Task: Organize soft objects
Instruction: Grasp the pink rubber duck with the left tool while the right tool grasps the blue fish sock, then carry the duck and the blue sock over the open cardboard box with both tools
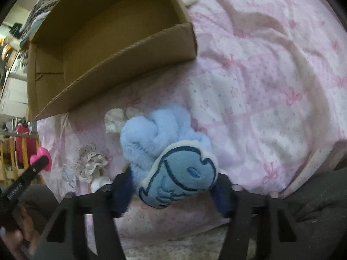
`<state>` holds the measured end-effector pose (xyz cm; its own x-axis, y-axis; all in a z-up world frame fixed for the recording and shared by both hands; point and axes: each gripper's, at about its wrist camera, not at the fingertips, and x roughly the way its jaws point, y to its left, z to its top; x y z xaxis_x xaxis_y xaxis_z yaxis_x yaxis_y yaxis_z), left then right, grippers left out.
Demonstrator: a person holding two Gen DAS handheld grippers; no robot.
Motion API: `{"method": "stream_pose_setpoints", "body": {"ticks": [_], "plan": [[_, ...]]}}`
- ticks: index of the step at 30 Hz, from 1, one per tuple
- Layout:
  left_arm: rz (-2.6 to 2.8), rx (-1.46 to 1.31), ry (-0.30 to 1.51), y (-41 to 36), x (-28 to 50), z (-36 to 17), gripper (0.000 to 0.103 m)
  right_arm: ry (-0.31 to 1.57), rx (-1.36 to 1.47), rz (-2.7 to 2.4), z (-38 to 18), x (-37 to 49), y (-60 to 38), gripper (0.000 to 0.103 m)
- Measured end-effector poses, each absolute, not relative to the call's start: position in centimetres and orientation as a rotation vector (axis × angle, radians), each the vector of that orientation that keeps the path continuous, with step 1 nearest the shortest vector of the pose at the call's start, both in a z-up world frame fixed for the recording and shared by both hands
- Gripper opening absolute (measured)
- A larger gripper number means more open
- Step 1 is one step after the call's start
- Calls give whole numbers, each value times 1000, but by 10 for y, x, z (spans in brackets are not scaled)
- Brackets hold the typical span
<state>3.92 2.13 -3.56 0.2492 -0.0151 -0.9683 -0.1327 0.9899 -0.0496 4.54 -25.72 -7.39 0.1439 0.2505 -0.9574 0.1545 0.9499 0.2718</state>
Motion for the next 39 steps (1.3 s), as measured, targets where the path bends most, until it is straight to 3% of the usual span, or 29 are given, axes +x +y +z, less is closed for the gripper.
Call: {"method": "stream_pose_setpoints", "body": {"ticks": [5, 12, 25, 39], "plan": [[89, -140, 1289, 30, 41, -39, 46, 1354, 355, 108, -48, 35, -263, 45], [97, -149, 1257, 33, 33, -30, 46, 1168, 420, 261, -3, 23, -270, 45], [103, -154, 1199, 29, 30, -20, 46, 1128, 393, 260, -2, 21, -251, 45], [44, -121, 1019, 15, 58, 57, 46, 993, 358, 315, 46, 45, -242, 45]]}}
